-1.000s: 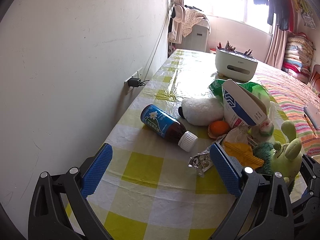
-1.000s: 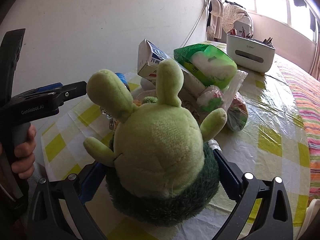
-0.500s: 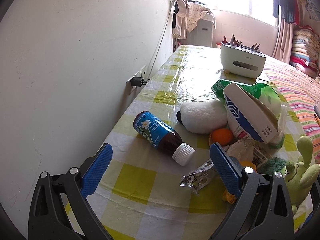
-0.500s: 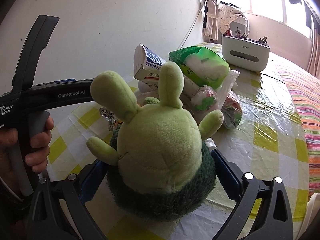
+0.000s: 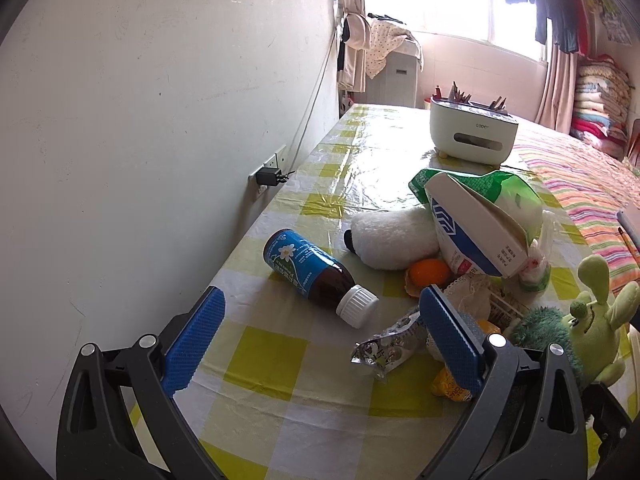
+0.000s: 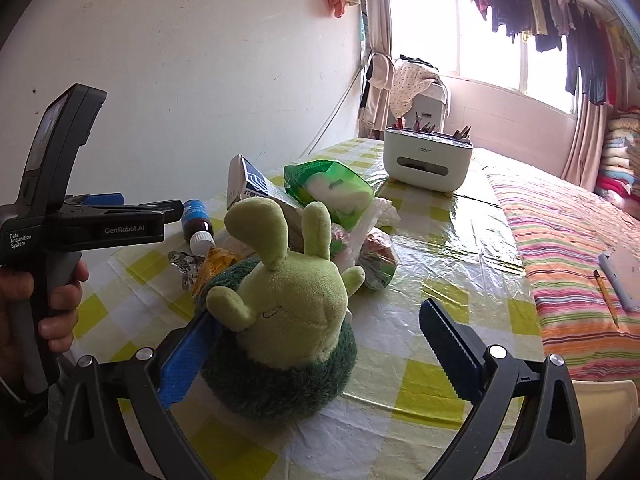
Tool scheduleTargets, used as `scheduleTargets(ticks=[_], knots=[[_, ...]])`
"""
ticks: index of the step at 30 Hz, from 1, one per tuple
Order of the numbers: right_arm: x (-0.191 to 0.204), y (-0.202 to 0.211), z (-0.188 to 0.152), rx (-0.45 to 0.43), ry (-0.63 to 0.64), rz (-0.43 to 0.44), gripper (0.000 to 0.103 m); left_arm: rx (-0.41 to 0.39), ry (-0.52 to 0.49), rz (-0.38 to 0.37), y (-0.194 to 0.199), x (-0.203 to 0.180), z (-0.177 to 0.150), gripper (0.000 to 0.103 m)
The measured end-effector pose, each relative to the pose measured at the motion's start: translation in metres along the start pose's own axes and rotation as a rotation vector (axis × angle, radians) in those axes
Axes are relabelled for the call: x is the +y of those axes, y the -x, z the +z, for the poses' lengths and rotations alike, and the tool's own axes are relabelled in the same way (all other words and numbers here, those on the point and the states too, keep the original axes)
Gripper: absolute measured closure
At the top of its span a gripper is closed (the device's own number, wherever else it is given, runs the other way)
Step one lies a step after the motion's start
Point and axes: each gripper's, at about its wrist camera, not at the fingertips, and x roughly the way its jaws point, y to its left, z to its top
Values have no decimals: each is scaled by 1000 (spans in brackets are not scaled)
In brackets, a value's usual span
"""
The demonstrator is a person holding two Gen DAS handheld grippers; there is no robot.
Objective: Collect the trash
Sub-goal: 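Close the right tool around the green plush toy and lift it, then grasp the blue-labelled brown bottle with the left tool while the right tool holds the plush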
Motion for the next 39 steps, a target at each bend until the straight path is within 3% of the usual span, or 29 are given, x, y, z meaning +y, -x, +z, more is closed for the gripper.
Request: scheduleTargets(ticks=[7, 18, 23, 31, 39], knots=[[-22, 10, 1, -24, -33, -43, 6, -13, -108, -41, 6, -28, -8, 7], [-32, 16, 2, -44, -77, 9, 6, -22, -136, -50, 10, -38, -9, 7], [-26, 6, 3, -4, -122, 144, 6, -21, -114, -24, 7, -30, -4, 7], [0, -23, 3, 91, -92, 212, 6, 42, -15, 24, -16, 1, 2, 7], [-3, -54, -1, 196, -165, 290, 6, 109, 78, 103, -52, 26, 13, 7]])
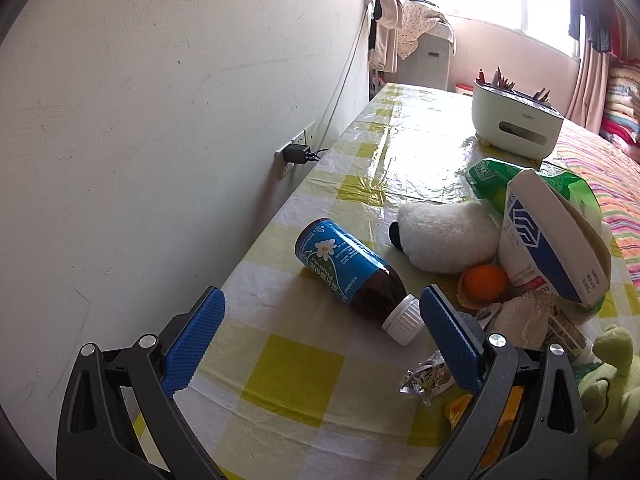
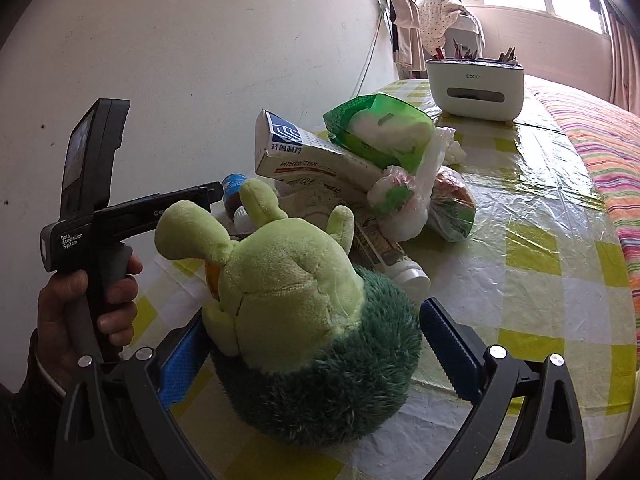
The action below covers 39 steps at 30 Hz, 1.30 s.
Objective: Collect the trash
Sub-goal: 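Grasp the blue-labelled brown bottle with the left tool while the right tool holds the plush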
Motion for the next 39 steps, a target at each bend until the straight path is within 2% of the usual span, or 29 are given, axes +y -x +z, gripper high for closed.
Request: scheduleTargets(ticks=[3, 5, 11, 16, 24, 26, 28, 32, 35, 39], knots=[[-2, -9, 1, 26, -18, 28, 6, 49, 32, 18, -17, 2, 7, 7], [4, -11, 1, 31, 12, 16, 6, 94, 56, 39, -28, 3, 13, 7], [20, -14, -2, 43, 87, -21, 8, 190, 140, 14, -55, 8, 28, 7], [19, -7, -7, 33, 65, -11, 16, 269, 192, -3, -73, 5, 34, 7], [14, 0, -11, 23, 34, 10, 16, 312, 256, 4, -87, 4, 41, 8], [12, 1, -12, 22, 24, 19, 16, 331, 265, 6, -93, 4, 41, 13], [7, 2, -9, 16, 12, 25, 16, 352, 265, 0, -97, 3, 41, 29], [0, 6, -8, 3, -6, 24, 16, 352, 234, 18, -100, -1, 40, 32], [-4, 12, -8, -17, -26, 26, 16, 337, 215, 25, -97, -1, 39, 43], [-6, 25, -8, -56, -37, 8, 16, 318, 198, -1, -93, 0, 36, 56]])
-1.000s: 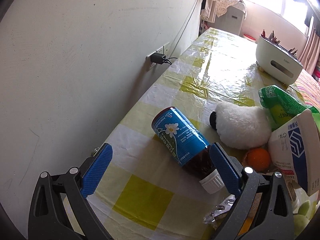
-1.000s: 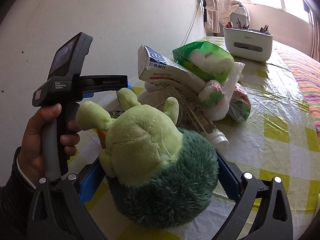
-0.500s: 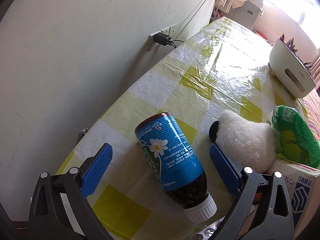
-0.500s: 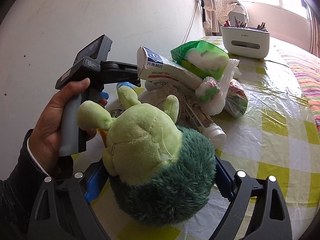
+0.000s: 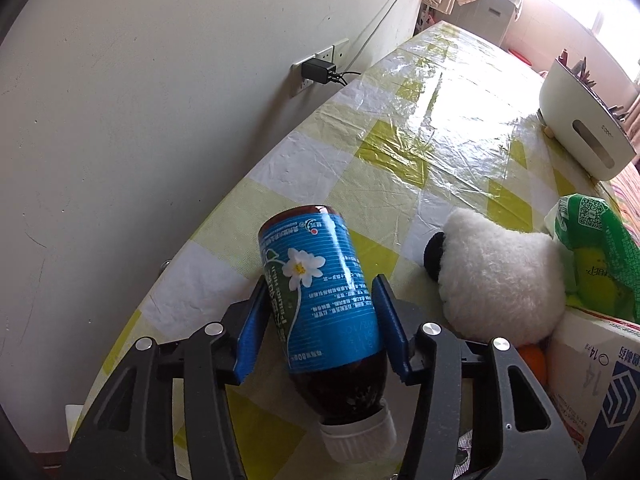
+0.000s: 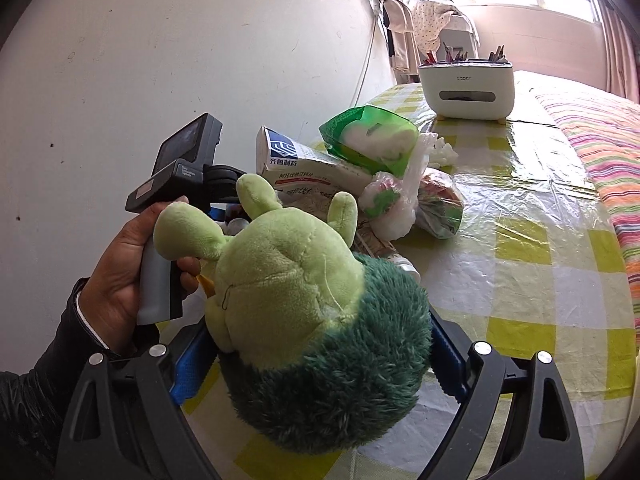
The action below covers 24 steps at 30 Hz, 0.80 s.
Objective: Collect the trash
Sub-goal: 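Grasp the blue-labelled brown bottle with the left tool while the right tool holds the plush, then carry the plush into the cream basket and open the right tool while the left tool carries the bottle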
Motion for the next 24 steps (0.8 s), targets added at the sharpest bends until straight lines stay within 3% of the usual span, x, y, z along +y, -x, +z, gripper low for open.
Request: scheduleTargets(ticks=[5, 12, 20, 24], knots=[[-9, 10, 3, -40, -25, -27, 16, -36, -34, -17, 12, -1, -8, 58], [-16, 31, 8, -118, -25, -96, 16, -225, -110, -6, 64, -7, -29, 60], [-25, 53, 5, -188, -39, -168, 16, -404, -140, -71, 128, -15, -53, 61], [-32, 66, 3, -221, -63, -204, 16, -450, -177, -124, 149, -27, -67, 61]])
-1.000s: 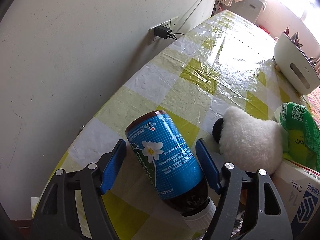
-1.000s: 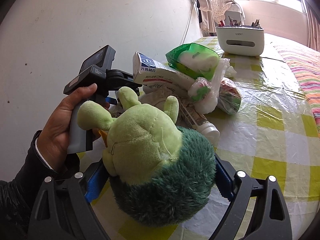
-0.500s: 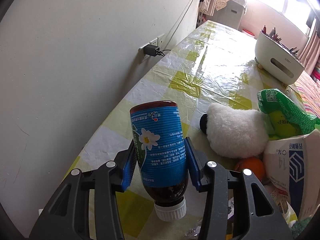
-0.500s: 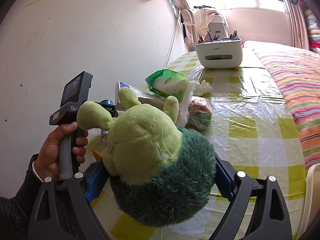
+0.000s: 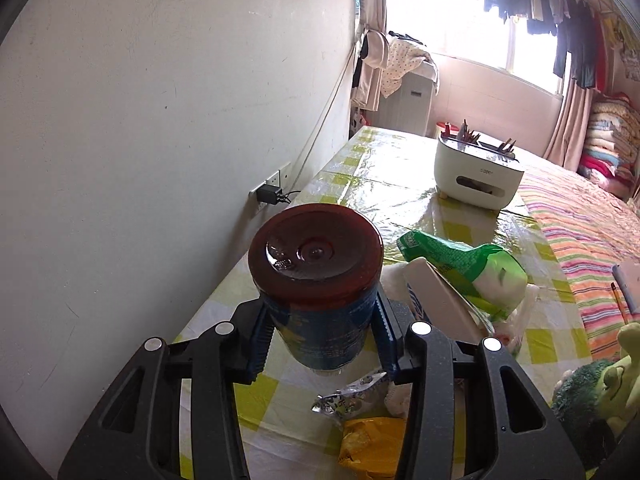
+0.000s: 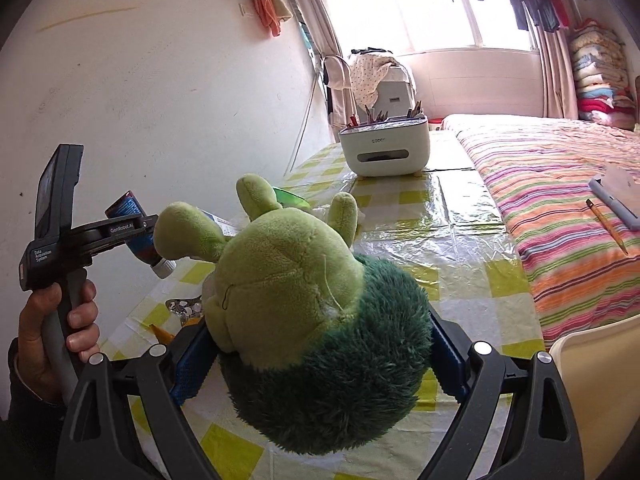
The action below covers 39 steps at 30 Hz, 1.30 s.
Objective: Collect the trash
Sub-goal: 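Carry the plush into the cream basket and open the right tool while the left tool carries the bottle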
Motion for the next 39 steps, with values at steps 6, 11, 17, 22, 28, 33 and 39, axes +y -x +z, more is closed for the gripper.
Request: scheduleTargets(ticks=[6, 11, 17, 22, 28, 33, 39], knots=[[-17, 12, 1, -44, -36, -73, 16, -18, -57, -89, 20, -33, -10, 61], [-31, 27, -3, -71, -73, -117, 16, -16, -97, -180, 36, -62, -22, 61], [-45, 42, -7, -103, -95, -188, 16, -27, -160, -279, 55, -98, -37, 61], [-59, 55, -13, -130, -129, -240, 16, -54, -205, -347, 70, -124, -48, 61], [-73, 73, -17, -173, -152, -332, 16, -25, -220, -427, 75, -145, -58, 61], [-83, 85, -23, -199, -181, -417, 16, -27, -238, -474, 83, -160, -66, 61], [-98, 105, -31, -233, -243, -520, 16, -54, -263, -513, 98, -177, -76, 61]])
